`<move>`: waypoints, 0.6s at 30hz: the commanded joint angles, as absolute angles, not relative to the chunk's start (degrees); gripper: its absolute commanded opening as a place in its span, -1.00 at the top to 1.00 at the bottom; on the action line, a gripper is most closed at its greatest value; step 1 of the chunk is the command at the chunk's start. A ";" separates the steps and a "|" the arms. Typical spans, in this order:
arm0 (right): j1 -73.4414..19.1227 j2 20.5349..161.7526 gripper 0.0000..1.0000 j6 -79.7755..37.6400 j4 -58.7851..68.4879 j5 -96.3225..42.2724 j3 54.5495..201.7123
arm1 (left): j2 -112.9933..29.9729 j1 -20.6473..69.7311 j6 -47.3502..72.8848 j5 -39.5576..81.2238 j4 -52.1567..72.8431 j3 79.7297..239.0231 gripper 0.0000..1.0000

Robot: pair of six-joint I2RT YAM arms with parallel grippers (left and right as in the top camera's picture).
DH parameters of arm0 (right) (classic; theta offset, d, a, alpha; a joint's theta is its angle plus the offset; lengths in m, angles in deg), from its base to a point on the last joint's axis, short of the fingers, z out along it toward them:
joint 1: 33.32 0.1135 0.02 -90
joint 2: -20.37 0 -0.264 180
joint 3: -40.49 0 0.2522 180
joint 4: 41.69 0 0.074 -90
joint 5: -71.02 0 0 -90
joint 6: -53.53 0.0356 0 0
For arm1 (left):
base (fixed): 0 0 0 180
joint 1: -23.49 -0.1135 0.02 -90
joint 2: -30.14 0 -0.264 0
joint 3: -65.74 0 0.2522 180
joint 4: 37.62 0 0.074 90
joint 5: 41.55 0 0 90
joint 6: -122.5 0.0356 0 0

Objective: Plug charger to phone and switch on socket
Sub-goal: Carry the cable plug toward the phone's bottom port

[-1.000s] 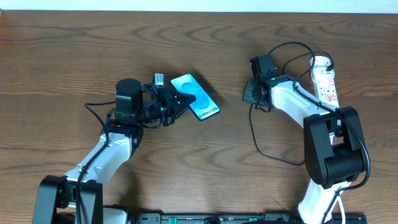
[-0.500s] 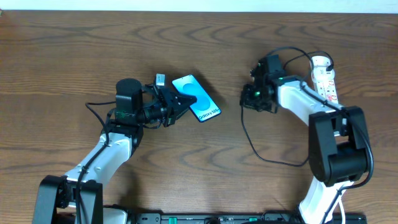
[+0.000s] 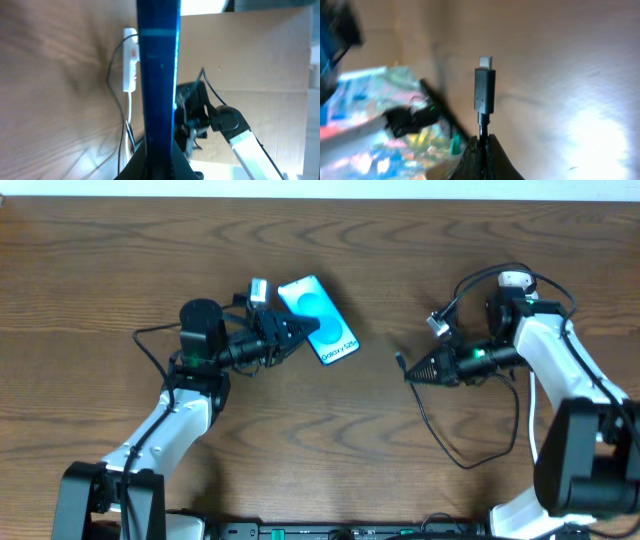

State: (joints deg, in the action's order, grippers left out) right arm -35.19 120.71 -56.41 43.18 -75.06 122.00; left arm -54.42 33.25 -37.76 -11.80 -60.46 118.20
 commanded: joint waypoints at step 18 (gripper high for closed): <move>-18.51 104.97 0.98 -54.20 37.08 -76.04 122.07 | -58.81 33.21 -39.33 -21.44 -66.87 124.89 0.85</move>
